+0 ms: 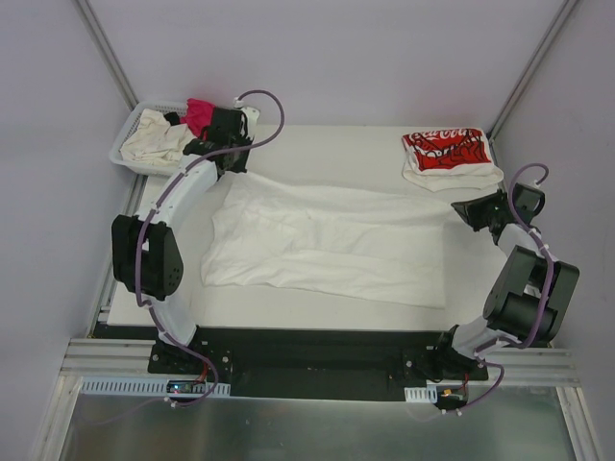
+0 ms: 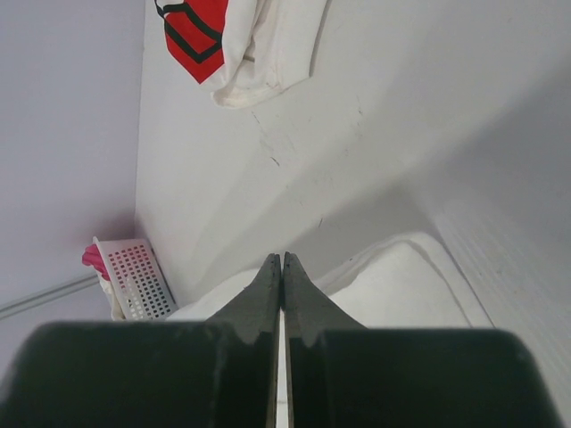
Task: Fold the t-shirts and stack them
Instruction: Grap the side of the flattened tshirt furthest away from the robot with both arms, then fold the other side of the tshirt into a rectangle
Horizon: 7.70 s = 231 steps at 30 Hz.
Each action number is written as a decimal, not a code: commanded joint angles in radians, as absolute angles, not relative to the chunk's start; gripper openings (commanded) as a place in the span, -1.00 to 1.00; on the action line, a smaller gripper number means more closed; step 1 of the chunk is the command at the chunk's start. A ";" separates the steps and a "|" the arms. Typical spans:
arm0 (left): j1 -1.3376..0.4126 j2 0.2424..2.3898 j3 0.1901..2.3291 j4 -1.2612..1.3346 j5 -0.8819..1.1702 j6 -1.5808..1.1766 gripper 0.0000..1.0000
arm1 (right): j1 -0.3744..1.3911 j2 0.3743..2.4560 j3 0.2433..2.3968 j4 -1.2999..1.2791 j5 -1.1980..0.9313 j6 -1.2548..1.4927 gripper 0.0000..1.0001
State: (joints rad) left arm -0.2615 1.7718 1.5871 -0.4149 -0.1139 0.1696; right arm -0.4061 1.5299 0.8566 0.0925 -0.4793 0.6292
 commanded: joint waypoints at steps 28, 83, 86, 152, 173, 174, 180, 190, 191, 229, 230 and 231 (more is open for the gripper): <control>-0.307 1.635 1.399 -0.394 -0.113 0.002 -1.00 | -0.413 1.305 0.693 0.005 -0.414 0.609 -0.99; -0.362 1.367 1.058 -0.371 -0.206 -0.160 -1.00 | -0.364 1.200 0.638 -0.304 -0.334 0.434 -0.99; -0.364 1.361 1.043 -0.370 -0.216 -0.164 -1.00 | -0.364 1.192 0.637 -0.318 -0.322 0.419 -0.99; -0.431 1.189 0.925 -0.284 -0.471 -0.406 0.52 | -0.284 1.137 0.649 -0.293 -0.252 0.459 -0.75; -0.431 1.146 0.878 -0.218 -0.413 -0.407 0.50 | 0.014 1.376 0.646 -0.166 -0.166 0.558 -0.85; -0.431 1.137 0.873 -0.218 -0.413 -0.405 0.50 | 0.002 1.379 0.638 -0.164 -0.161 0.555 -0.84; -0.431 1.049 0.819 -0.192 -0.373 -0.413 0.50 | -0.043 1.453 0.669 -0.135 -0.152 0.549 -0.82; -0.431 0.891 0.738 -0.133 -0.344 -0.393 0.47 | -0.063 1.638 0.779 -0.100 -0.150 0.565 -0.79; -0.431 0.873 0.732 -0.133 -0.342 -0.393 0.47 | -0.067 1.655 0.797 -0.100 -0.153 0.565 -0.79; -0.431 1.014 0.761 -0.026 -0.149 -0.433 0.49 | 0.443 2.103 1.541 -0.120 -0.485 0.618 -0.58; -0.431 1.012 0.759 -0.018 -0.129 -0.430 0.49 | 0.466 2.120 1.563 -0.123 -0.494 0.627 -0.57; -0.431 1.014 0.758 -0.009 -0.121 -0.431 0.49 | 0.478 2.152 1.581 -0.123 -0.514 0.633 -0.56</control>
